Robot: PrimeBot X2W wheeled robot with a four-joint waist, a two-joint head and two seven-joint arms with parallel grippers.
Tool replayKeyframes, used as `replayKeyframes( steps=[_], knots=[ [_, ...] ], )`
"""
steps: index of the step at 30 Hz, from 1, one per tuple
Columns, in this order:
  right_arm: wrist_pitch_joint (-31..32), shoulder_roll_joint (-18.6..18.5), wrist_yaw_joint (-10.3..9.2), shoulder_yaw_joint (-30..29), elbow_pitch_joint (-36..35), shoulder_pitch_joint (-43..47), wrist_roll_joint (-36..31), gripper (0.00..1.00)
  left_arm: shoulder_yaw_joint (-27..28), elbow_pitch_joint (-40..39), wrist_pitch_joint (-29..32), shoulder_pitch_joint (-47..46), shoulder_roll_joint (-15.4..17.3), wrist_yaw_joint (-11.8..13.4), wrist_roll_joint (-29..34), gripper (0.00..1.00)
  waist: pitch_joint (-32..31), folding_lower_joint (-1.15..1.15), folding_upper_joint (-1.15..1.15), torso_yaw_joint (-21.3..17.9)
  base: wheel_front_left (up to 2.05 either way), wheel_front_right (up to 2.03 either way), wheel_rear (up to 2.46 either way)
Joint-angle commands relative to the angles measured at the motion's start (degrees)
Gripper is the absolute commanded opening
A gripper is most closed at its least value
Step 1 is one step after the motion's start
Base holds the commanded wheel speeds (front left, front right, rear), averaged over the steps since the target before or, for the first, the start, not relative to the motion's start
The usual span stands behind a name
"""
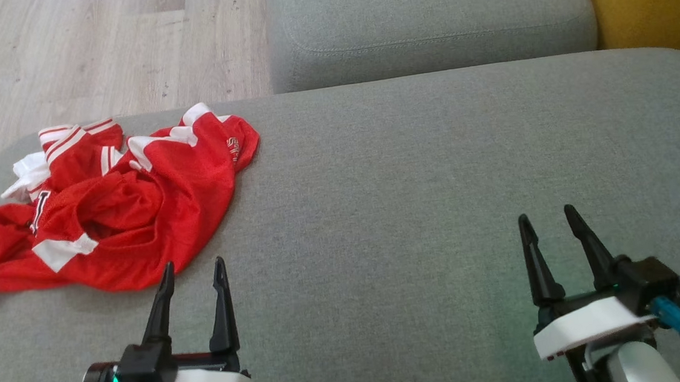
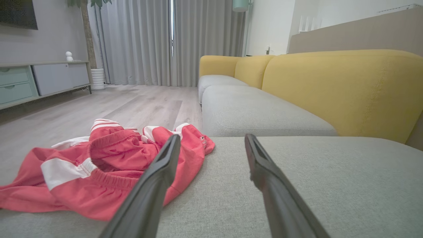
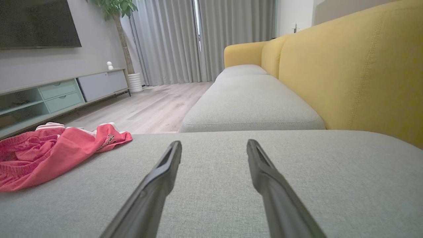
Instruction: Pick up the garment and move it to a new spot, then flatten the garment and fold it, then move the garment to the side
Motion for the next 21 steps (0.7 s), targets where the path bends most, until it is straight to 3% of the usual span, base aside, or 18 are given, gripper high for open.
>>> replayKeyframes(
  steps=[1, 21],
  knots=[
    [-1.2, -0.5, -0.04, 1.5, -1.6, -3.0, -2.4, 1.00, 1.2, -1.5, -1.1, -2.6, 0.4, 0.6, 1.9, 1.00, 0.0, 0.00, 0.00, 0.0, 0.00, 0.00, 0.00],
    [-1.8, -0.5, -0.04, 0.6, -0.3, -3.0, -5.0, 1.00, 1.4, 0.4, -1.7, -3.0, 0.4, 1.6, 0.7, 1.00, 0.2, 0.00, 0.00, 0.2, 0.00, 0.00, 0.00]
  ],
)
